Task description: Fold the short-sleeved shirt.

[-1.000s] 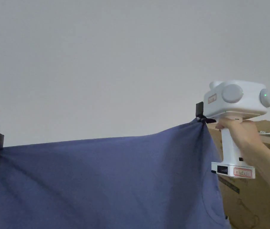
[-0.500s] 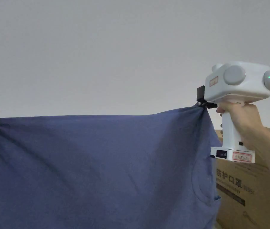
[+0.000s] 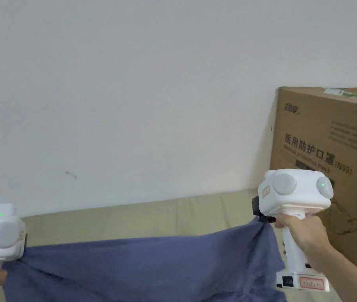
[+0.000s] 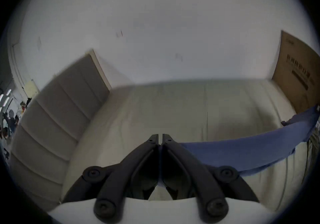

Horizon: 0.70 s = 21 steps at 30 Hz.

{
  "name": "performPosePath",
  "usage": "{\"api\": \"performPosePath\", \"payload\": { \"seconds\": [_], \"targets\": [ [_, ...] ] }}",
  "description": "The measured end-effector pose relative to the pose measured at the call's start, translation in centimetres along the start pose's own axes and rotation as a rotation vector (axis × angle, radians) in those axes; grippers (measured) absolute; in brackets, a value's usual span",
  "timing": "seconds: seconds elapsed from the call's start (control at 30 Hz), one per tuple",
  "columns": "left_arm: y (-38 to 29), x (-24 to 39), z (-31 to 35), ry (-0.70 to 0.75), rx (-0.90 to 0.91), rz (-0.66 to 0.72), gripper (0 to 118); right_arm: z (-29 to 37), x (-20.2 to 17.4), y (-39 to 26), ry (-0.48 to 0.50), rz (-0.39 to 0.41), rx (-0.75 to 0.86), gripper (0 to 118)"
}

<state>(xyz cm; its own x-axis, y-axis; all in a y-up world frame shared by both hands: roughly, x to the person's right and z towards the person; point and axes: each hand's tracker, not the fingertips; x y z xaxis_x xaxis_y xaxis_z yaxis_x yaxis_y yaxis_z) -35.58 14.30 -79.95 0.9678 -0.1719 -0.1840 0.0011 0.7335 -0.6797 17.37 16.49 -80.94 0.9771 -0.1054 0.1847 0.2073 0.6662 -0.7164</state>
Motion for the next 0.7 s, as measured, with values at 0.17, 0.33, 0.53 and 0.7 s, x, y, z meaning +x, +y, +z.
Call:
{"api": "performPosePath", "payload": {
  "seconds": [0.17,0.33,0.53,0.7],
  "targets": [
    [-7.2,0.9,-3.4,-0.012,-0.161,-0.008,1,-3.3,2.0,-7.0,-0.018,-0.028,-0.127,2],
    [-12.2,0.0,-1.3,-0.035,-0.196,0.023,1,-2.0,3.6,-12.1,-0.033,-0.027,-0.176,2],
    [-17.9,-2.4,5.0,-0.042,-0.216,0.039,1,2.8,5.3,-19.0,-0.006,-0.009,-0.199,2],
    [-24.5,-4.9,11.6,-0.051,-0.194,0.022,2,8.9,7.1,-26.4,0.027,-0.055,-0.191,2]
  ]
}}
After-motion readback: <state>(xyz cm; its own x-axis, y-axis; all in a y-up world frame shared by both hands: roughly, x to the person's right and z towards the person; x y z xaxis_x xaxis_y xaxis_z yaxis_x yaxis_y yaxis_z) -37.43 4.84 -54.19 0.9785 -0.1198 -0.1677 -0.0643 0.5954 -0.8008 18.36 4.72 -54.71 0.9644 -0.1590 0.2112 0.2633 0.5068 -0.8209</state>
